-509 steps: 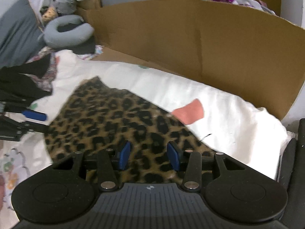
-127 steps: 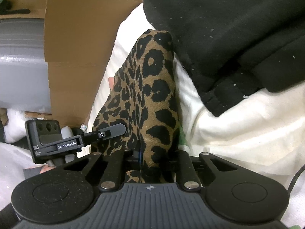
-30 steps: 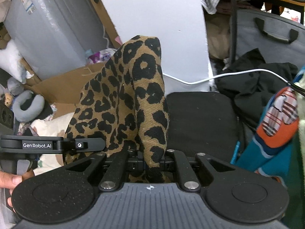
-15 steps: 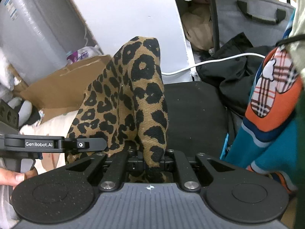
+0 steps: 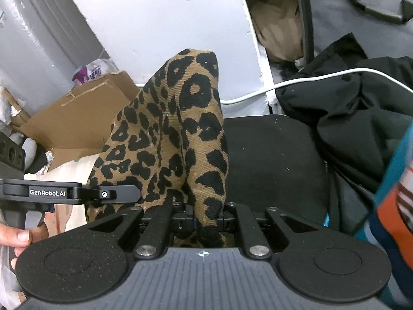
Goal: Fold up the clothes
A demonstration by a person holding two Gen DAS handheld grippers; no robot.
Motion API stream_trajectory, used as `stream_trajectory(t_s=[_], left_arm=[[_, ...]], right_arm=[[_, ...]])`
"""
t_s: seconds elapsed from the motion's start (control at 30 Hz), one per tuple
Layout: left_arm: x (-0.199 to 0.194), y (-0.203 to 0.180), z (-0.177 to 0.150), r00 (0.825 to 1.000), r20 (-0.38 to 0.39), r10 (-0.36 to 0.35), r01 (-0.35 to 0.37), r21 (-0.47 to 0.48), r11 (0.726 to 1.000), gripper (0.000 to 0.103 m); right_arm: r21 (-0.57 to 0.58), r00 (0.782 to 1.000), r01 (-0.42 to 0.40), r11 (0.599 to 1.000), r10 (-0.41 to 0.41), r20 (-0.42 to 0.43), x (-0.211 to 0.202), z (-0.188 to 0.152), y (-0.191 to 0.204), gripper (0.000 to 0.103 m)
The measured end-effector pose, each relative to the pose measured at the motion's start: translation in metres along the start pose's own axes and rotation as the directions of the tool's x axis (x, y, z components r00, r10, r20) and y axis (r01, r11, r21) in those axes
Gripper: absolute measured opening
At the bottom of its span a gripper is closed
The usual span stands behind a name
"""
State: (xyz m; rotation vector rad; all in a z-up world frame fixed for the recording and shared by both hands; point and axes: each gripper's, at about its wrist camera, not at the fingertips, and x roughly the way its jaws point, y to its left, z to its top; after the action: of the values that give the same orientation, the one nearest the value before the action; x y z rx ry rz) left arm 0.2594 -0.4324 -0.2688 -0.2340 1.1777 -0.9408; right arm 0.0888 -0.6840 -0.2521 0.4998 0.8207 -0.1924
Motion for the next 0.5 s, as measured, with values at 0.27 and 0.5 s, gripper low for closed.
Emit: stream_trajectory(t_s=[0.27,0.5], left_arm=[[0.025,0.018,0.015,1.0,-0.016,-0.009,0.009,-0.016,1.0,0.026],[0.033,0.026,0.019,1.0,-0.006,-0.025,0.024,-0.033,0.999,0.026]], right_arm=[[0.01,0.999,0.018,1.0,-0.018,-0.027,0.039,0.012,-0.017,0.009],[0.024,0.999,0.034,0.999,-0.033,-0.029,0.05,0.016,-0.024,0.009]])
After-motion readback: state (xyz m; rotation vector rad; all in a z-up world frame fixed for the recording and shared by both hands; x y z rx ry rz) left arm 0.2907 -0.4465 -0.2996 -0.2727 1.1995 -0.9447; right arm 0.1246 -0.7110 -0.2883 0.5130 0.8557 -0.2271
